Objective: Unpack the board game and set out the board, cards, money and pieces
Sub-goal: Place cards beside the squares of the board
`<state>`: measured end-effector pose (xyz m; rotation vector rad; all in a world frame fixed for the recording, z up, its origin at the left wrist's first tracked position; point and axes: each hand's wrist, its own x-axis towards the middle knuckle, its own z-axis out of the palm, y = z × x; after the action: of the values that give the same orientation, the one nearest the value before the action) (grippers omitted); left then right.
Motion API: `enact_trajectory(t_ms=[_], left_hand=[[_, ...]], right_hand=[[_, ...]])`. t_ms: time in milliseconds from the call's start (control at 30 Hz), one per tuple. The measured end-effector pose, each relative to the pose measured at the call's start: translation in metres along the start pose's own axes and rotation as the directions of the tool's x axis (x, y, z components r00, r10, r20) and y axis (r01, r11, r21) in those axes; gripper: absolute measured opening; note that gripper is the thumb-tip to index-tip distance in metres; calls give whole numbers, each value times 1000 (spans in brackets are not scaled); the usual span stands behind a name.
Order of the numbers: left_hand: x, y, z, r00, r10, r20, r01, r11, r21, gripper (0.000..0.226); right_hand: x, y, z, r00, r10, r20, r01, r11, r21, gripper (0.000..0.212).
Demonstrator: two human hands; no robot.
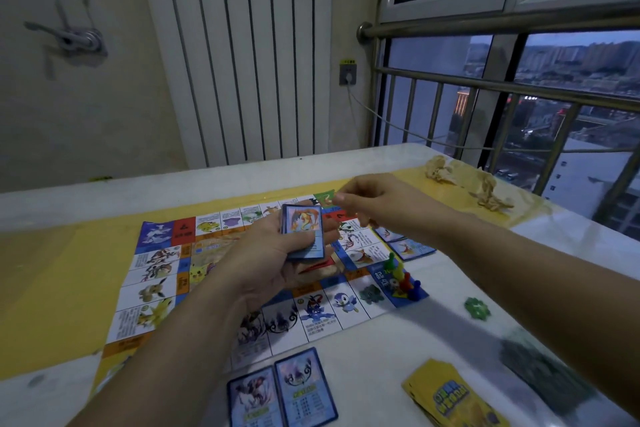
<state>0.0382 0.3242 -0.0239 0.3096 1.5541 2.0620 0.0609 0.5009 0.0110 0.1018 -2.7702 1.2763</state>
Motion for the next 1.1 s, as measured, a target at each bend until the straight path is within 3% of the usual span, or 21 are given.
enact_trajectory(t_ms=[267, 500, 633, 800, 933, 1100], left_hand=[[-2, 17, -12, 947, 282, -153, -235, 933, 271, 20], [-23, 39, -33, 901, 407, -152, -271, 799, 536, 19], [-46, 44, -61, 858, 446, -256, -268, 813, 517, 17], [-77, 49, -102, 780, 443, -443, -346, 894, 286, 21], [-99, 49, -128, 731, 473, -492, -332, 876, 349, 21], [-112, 47, -156, 677, 495, -544, -280, 857, 432, 21]], right_hand=[[17, -35, 14, 1000, -25, -13, 26, 999, 41, 26], [30, -55, 34, 995, -74, 72, 61, 982, 176, 19], [34, -72, 57, 987, -123, 106, 106, 983, 151, 22], [38, -104, 99, 968, -178, 180, 162, 982, 100, 22], [39, -126, 126, 953, -211, 218, 193, 976, 100, 31], [44, -140, 147, 944, -264, 196, 232, 957, 174, 15]])
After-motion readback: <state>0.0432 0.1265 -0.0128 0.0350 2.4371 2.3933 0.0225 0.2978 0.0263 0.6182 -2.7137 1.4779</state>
